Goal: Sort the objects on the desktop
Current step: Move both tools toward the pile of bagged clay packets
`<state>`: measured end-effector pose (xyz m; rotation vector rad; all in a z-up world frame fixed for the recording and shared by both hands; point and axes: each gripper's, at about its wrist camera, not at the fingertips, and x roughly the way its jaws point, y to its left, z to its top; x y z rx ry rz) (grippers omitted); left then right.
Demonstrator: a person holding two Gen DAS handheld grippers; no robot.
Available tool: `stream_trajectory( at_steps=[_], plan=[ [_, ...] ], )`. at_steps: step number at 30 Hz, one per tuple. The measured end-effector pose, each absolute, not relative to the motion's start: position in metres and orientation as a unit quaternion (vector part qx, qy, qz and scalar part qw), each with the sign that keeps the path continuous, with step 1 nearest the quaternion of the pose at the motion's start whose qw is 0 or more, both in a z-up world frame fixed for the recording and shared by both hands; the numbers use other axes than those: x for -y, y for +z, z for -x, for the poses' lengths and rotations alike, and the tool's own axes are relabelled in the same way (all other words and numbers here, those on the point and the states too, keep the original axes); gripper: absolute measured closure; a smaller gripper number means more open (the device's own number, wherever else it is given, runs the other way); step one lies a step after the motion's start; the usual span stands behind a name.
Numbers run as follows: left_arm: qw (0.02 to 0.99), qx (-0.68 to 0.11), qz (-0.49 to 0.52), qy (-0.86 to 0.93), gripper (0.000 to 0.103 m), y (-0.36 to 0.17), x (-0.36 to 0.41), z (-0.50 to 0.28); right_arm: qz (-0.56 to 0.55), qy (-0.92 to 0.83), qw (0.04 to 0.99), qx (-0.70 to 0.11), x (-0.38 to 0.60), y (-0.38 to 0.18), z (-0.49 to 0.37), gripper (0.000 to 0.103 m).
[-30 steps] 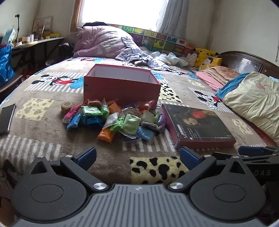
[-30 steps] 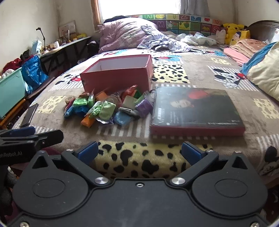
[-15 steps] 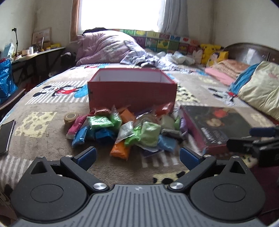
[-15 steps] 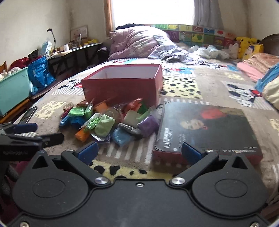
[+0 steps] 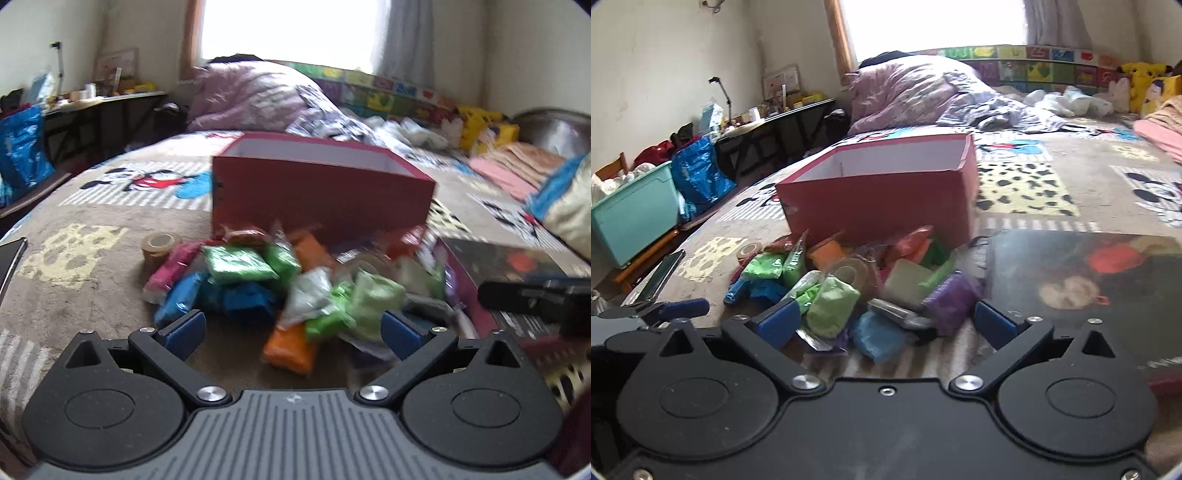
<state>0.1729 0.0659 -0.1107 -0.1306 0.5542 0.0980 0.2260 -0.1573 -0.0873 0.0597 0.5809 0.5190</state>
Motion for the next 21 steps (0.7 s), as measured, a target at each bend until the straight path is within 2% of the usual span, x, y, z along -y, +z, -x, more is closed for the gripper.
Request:
stream_trajectory(
  at_steps=[2,4,6,12,16,21],
  plan=[
    [0.958,-0.267,0.089,0.054,0.010,-0.115,-0.075,-0.176,-0.030,0.264,0.921,-0.285,0.148,-0.093,-0.234,0.009],
    [0.955,-0.267,0.112,0.058,0.018,-0.119,-0.084,-0.177,-0.031,0.276,0.916,-0.288,0.139,-0.099,-0.240,0.029],
    [0.951,-0.270,0.141,0.061,0.023,-0.123,-0.093,-0.178,-0.025,0.285,0.913,-0.292,0.129,-0.106,-0.245,0.036],
    [0.943,-0.273,0.177,0.070,0.023,-0.129,-0.106,-0.180,-0.013,0.301,0.906,-0.296,0.106,-0.121,-0.252,0.036],
    [0.946,-0.269,0.166,0.066,0.023,-0.130,-0.102,-0.179,-0.009,0.309,0.904,-0.296,0.099,-0.132,-0.258,0.045],
    [0.948,-0.266,0.158,0.067,0.023,-0.130,-0.098,-0.180,0.002,0.317,0.902,-0.292,0.093,-0.142,-0.261,0.051]
  ],
)
